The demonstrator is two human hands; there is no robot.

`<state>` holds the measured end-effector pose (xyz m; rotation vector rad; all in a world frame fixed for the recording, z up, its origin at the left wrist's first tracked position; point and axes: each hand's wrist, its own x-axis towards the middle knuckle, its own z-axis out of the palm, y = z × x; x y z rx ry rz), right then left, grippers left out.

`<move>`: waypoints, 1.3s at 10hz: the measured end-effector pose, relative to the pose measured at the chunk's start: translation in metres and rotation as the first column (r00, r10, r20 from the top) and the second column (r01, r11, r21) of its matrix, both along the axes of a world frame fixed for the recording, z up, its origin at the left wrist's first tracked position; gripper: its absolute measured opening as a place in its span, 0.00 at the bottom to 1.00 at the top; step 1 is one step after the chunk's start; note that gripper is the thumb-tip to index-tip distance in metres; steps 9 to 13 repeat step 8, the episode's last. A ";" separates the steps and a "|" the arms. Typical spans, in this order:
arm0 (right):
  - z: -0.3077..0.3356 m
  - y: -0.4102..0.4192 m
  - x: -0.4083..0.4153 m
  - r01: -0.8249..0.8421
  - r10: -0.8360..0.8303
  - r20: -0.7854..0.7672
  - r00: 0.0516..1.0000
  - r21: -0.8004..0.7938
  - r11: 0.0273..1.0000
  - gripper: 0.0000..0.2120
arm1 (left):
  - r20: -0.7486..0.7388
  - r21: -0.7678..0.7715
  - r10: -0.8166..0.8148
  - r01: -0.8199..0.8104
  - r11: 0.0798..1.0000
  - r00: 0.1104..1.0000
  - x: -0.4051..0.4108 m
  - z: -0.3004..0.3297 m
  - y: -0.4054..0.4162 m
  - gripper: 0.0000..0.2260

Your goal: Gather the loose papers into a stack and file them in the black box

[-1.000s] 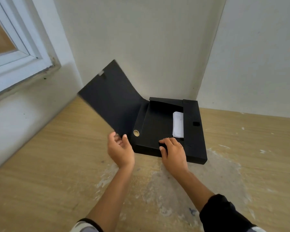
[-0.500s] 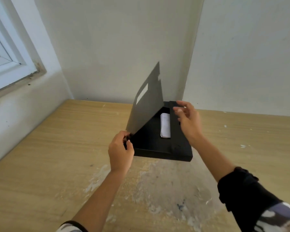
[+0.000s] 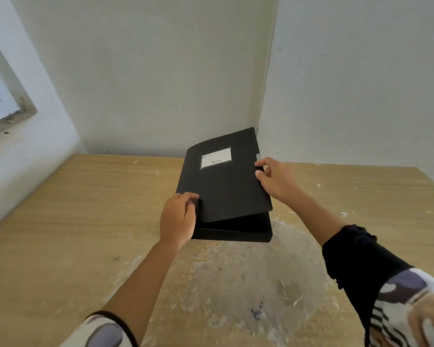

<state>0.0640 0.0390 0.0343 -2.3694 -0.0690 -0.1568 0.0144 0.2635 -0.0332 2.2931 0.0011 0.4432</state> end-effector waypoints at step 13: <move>-0.064 0.005 0.009 -0.005 -0.004 -0.025 1.000 -0.363 0.932 0.23 | -0.138 0.488 -0.113 0.167 0.857 0.984 0.044 0.002 -0.026 0.19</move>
